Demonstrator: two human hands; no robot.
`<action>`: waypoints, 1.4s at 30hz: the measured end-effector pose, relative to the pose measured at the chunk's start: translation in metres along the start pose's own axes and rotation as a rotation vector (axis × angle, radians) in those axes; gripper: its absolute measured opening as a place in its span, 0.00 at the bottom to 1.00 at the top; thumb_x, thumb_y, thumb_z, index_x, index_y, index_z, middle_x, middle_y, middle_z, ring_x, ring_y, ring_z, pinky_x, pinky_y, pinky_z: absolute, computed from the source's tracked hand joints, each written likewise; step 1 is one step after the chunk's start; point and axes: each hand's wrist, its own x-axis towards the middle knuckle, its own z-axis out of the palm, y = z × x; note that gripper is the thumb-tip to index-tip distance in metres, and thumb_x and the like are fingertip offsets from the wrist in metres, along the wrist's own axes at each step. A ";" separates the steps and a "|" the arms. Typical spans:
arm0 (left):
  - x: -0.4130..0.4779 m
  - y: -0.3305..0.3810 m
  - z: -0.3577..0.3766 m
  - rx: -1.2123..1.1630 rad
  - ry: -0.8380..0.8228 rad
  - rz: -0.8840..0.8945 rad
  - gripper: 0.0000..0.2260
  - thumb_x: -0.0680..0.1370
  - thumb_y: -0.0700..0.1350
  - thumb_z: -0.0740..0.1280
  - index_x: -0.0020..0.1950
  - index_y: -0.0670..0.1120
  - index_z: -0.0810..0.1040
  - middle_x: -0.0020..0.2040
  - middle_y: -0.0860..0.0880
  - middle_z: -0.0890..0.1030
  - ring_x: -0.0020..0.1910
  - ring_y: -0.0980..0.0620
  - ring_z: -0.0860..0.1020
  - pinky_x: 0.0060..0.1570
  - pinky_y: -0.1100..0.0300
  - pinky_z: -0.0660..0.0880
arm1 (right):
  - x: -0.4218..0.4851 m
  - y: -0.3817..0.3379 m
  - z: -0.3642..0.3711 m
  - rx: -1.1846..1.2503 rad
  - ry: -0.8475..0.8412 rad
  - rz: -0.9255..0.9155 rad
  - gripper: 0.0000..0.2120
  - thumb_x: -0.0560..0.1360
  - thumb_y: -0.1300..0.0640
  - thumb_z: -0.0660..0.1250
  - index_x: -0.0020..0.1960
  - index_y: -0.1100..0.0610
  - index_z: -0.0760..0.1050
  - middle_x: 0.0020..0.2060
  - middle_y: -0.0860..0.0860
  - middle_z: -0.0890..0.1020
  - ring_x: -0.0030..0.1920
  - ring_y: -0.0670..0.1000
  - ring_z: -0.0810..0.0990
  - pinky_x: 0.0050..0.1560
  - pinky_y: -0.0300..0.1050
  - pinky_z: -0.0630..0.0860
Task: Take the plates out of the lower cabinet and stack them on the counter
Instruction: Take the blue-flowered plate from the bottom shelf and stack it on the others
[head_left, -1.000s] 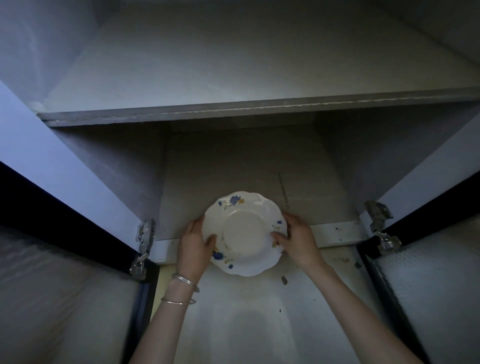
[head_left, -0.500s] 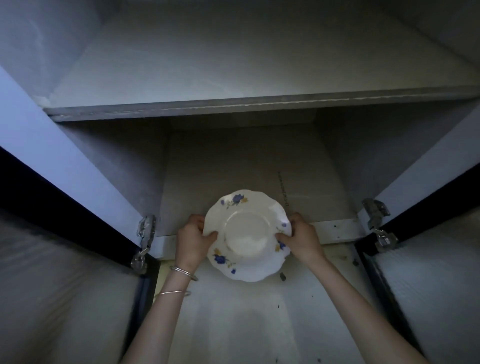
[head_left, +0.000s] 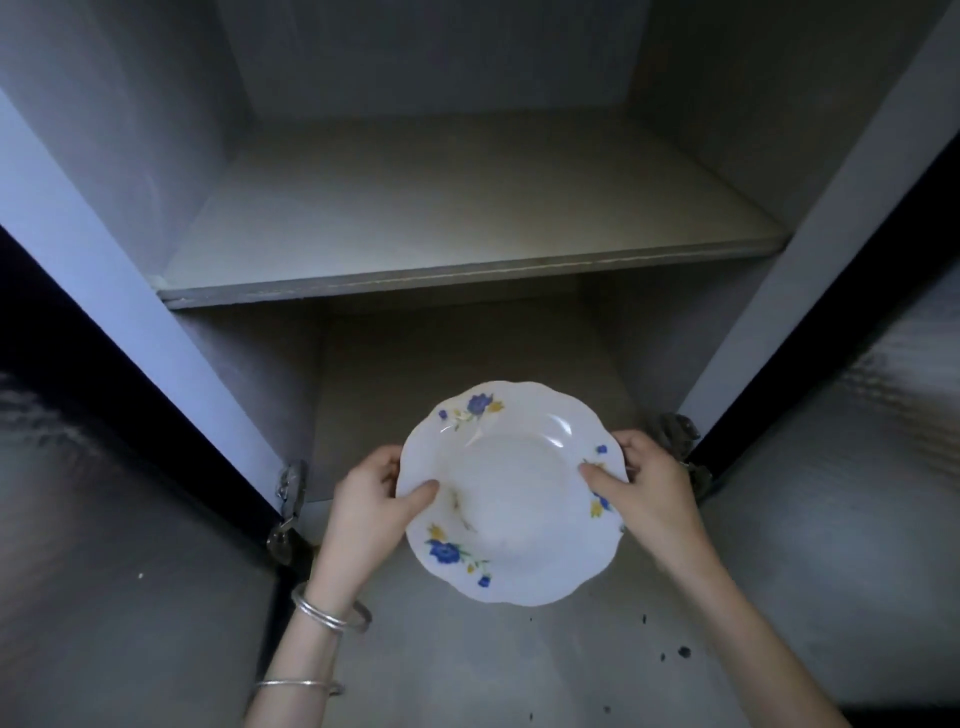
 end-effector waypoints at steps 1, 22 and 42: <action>-0.006 0.012 -0.003 -0.017 0.006 0.020 0.10 0.71 0.39 0.72 0.45 0.53 0.75 0.44 0.53 0.83 0.42 0.53 0.82 0.43 0.52 0.81 | -0.005 -0.010 -0.006 0.006 0.014 -0.025 0.11 0.69 0.64 0.71 0.42 0.50 0.74 0.37 0.48 0.82 0.34 0.46 0.81 0.31 0.37 0.77; -0.049 0.206 -0.087 -0.168 0.000 0.007 0.11 0.69 0.38 0.72 0.42 0.55 0.78 0.42 0.50 0.83 0.41 0.49 0.81 0.44 0.46 0.78 | -0.028 -0.183 -0.092 0.068 0.004 0.024 0.10 0.67 0.64 0.72 0.43 0.54 0.75 0.36 0.47 0.82 0.31 0.39 0.79 0.29 0.28 0.72; -0.165 0.501 -0.229 -0.038 -0.275 -0.278 0.10 0.70 0.36 0.72 0.46 0.48 0.78 0.42 0.51 0.83 0.41 0.52 0.82 0.39 0.56 0.79 | -0.183 -0.499 -0.251 -0.046 -0.003 0.409 0.09 0.71 0.61 0.70 0.44 0.51 0.71 0.37 0.47 0.81 0.29 0.47 0.81 0.26 0.42 0.79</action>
